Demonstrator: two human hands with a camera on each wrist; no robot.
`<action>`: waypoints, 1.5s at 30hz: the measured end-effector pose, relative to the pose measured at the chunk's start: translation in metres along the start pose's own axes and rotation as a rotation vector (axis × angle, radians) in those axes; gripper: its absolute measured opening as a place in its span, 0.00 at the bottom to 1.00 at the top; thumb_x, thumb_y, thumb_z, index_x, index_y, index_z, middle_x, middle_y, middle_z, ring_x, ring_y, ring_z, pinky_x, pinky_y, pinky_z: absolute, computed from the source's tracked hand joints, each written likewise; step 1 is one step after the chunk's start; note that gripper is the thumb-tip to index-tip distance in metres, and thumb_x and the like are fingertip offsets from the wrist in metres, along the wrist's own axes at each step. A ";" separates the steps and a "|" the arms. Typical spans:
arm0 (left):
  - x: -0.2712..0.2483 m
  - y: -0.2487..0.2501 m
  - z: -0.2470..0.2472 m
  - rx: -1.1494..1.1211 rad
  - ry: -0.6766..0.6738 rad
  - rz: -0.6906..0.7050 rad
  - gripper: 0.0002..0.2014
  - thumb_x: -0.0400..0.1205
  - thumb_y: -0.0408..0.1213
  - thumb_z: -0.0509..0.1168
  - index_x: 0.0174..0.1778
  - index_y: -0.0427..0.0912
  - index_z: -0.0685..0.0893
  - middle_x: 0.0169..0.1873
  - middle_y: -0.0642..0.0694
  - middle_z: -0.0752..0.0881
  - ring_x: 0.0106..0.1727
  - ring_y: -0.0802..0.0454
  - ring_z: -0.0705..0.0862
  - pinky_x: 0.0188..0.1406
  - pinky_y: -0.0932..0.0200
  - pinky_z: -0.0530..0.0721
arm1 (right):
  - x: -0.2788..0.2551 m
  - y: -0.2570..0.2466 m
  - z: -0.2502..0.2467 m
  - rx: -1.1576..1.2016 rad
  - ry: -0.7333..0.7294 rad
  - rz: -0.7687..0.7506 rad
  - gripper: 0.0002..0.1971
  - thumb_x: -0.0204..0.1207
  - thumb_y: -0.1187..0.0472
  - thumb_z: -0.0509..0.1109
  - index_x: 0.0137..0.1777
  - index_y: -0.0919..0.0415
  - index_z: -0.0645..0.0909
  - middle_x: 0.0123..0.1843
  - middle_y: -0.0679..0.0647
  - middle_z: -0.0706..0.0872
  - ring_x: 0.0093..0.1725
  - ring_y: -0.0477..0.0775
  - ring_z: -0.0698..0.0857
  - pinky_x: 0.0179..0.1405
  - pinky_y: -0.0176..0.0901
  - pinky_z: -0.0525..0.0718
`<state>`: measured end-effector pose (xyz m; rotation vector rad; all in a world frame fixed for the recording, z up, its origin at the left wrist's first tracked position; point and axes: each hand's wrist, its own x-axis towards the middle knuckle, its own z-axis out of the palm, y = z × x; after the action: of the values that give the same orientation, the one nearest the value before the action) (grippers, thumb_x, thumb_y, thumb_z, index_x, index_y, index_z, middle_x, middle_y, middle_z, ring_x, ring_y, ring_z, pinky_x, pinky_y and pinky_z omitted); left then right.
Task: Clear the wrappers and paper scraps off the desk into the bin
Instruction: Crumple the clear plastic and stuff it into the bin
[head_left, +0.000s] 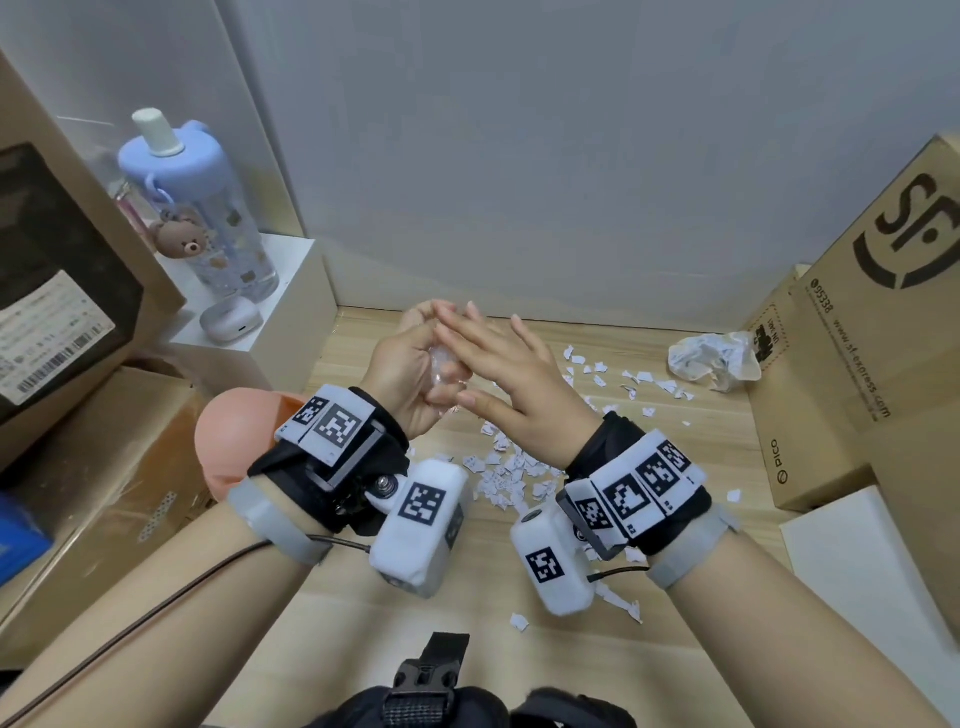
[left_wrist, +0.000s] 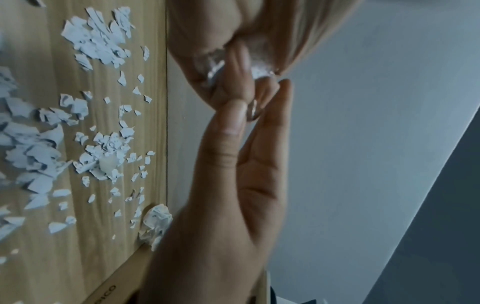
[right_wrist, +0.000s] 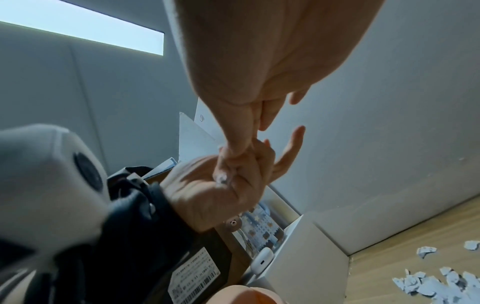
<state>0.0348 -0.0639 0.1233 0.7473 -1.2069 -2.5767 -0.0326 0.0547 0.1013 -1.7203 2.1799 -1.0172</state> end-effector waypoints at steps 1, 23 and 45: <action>-0.001 0.002 0.000 -0.029 0.017 0.031 0.12 0.84 0.27 0.45 0.53 0.45 0.69 0.43 0.39 0.82 0.13 0.58 0.71 0.08 0.73 0.59 | 0.000 0.001 0.002 -0.004 0.009 0.005 0.27 0.79 0.50 0.56 0.78 0.51 0.57 0.80 0.40 0.56 0.80 0.40 0.48 0.77 0.41 0.36; -0.013 0.000 -0.019 -0.286 -0.348 -0.180 0.24 0.74 0.54 0.59 0.55 0.36 0.72 0.47 0.40 0.76 0.42 0.49 0.82 0.38 0.63 0.79 | 0.008 -0.018 0.031 0.149 0.314 -0.081 0.27 0.71 0.74 0.63 0.72 0.64 0.69 0.60 0.57 0.81 0.59 0.55 0.77 0.61 0.35 0.73; -0.039 0.001 -0.186 0.733 0.575 0.438 0.22 0.72 0.28 0.68 0.62 0.47 0.79 0.57 0.49 0.81 0.57 0.56 0.78 0.59 0.67 0.76 | 0.084 -0.036 0.138 0.024 -0.127 0.203 0.18 0.72 0.53 0.54 0.50 0.66 0.77 0.43 0.49 0.67 0.47 0.50 0.65 0.45 0.42 0.63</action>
<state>0.1651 -0.1725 0.0382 1.0895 -1.8287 -1.3984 0.0430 -0.0795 0.0423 -1.4743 2.1976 -0.8558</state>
